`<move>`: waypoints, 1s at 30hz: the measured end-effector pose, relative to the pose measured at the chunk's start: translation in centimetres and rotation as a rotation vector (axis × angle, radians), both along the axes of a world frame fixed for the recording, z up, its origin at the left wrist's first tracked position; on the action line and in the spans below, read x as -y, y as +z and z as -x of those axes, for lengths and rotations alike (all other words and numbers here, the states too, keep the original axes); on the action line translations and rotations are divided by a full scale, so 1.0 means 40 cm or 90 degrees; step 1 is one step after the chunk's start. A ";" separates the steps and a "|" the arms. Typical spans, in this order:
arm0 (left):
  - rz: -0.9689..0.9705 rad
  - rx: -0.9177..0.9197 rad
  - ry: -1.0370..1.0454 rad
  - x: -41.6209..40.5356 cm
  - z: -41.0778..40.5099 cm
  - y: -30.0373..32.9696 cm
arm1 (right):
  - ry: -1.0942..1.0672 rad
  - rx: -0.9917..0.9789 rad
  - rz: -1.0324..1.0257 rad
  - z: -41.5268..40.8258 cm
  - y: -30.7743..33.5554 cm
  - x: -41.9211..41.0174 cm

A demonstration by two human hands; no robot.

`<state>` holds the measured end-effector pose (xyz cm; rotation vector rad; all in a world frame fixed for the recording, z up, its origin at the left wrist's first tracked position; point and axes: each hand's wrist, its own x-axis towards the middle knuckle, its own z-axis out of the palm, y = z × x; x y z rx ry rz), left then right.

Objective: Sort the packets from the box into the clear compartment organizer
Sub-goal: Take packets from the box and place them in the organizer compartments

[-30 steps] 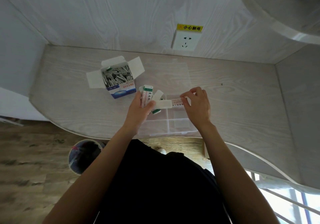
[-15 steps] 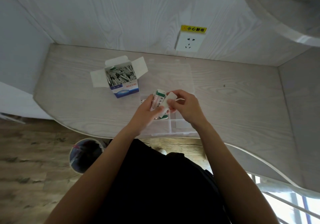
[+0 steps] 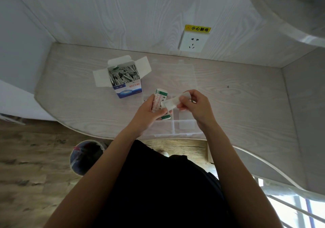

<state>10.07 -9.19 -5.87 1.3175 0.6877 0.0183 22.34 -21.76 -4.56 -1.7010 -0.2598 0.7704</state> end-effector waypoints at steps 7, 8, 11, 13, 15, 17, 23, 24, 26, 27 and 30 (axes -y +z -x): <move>0.025 0.006 0.112 -0.010 0.001 0.001 | -0.085 -0.008 -0.043 -0.053 0.013 0.037; 0.030 0.005 0.126 -0.013 0.003 0.000 | -0.077 0.047 0.000 -0.066 0.006 0.044; 0.032 0.002 0.146 -0.021 0.009 -0.004 | 0.015 0.233 0.146 -0.095 -0.021 0.055; 0.029 -0.002 0.151 -0.023 0.012 -0.006 | 0.052 0.275 0.180 -0.103 -0.038 0.054; 0.031 0.002 0.151 -0.024 0.014 -0.007 | 0.091 0.329 0.207 -0.108 -0.053 0.047; 0.039 0.007 0.152 -0.023 0.017 -0.007 | 0.124 0.369 0.225 -0.110 -0.069 0.039; 0.027 0.002 0.151 -0.025 0.027 -0.013 | 0.140 0.364 0.213 -0.097 -0.084 0.024; 0.032 0.001 0.156 -0.025 0.029 -0.015 | 0.152 0.371 0.216 -0.096 -0.085 0.022; 0.037 -0.003 0.162 -0.024 0.032 -0.017 | 0.176 0.381 0.240 -0.097 -0.088 0.019; 0.040 -0.004 0.162 -0.024 0.032 -0.017 | 0.189 0.392 0.260 -0.098 -0.089 0.018; 0.039 -0.007 0.158 -0.026 0.033 -0.022 | 0.263 0.492 0.340 -0.104 -0.090 0.014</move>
